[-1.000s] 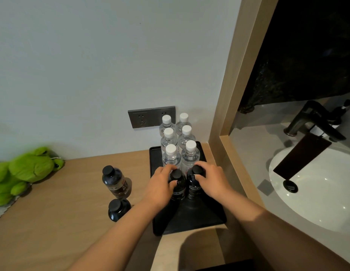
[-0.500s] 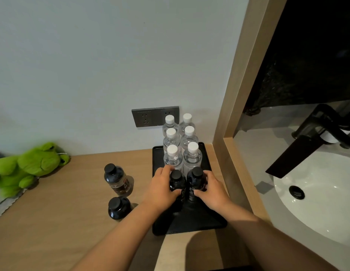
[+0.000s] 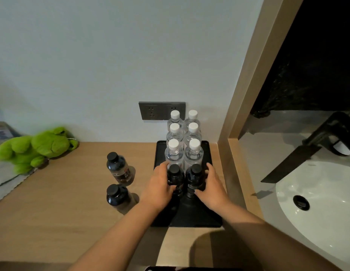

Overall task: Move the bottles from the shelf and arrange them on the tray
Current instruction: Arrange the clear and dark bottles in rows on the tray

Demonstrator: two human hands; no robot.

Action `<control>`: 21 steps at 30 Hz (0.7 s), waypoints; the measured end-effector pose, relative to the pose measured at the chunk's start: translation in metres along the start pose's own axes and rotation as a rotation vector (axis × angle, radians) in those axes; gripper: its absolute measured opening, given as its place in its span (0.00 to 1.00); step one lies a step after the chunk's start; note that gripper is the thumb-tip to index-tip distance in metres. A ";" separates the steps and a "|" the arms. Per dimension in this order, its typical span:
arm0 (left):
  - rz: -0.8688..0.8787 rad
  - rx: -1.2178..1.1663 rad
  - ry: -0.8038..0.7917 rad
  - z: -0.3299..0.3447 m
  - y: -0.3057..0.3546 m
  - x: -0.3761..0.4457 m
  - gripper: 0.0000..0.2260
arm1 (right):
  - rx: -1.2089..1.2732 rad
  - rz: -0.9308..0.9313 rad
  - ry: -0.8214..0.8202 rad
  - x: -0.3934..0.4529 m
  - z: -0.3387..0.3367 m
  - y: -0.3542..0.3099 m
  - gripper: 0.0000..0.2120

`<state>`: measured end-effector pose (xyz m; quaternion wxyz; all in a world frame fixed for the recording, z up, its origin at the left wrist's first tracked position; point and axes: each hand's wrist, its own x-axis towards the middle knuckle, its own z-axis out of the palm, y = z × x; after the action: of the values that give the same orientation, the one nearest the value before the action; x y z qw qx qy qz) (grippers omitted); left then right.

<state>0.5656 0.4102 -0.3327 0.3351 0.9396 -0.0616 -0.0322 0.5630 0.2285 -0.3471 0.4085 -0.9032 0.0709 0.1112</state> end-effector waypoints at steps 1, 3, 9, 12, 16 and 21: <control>-0.014 -0.023 0.022 -0.003 0.000 -0.003 0.35 | -0.037 -0.033 0.022 -0.007 -0.001 -0.001 0.47; -0.019 -0.035 0.088 -0.012 -0.003 -0.011 0.35 | -0.086 -0.138 0.110 -0.025 -0.001 -0.004 0.46; -0.008 -0.040 0.316 -0.054 -0.026 -0.037 0.25 | -0.131 -0.482 0.199 -0.053 0.013 -0.025 0.37; -0.078 -0.143 0.395 -0.085 -0.037 -0.045 0.23 | -0.055 -0.560 0.155 -0.057 0.026 -0.057 0.34; -0.149 -0.289 0.480 -0.116 -0.067 -0.043 0.24 | 0.006 -0.550 0.018 -0.056 0.055 -0.100 0.29; -0.129 -0.219 0.342 -0.137 -0.112 -0.034 0.25 | -0.063 -0.509 -0.148 -0.057 0.102 -0.144 0.28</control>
<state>0.5566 0.5869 -0.2968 0.4381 0.8913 0.0604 0.1001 0.5251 0.4014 -0.2938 0.3993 -0.8935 -0.1920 0.0729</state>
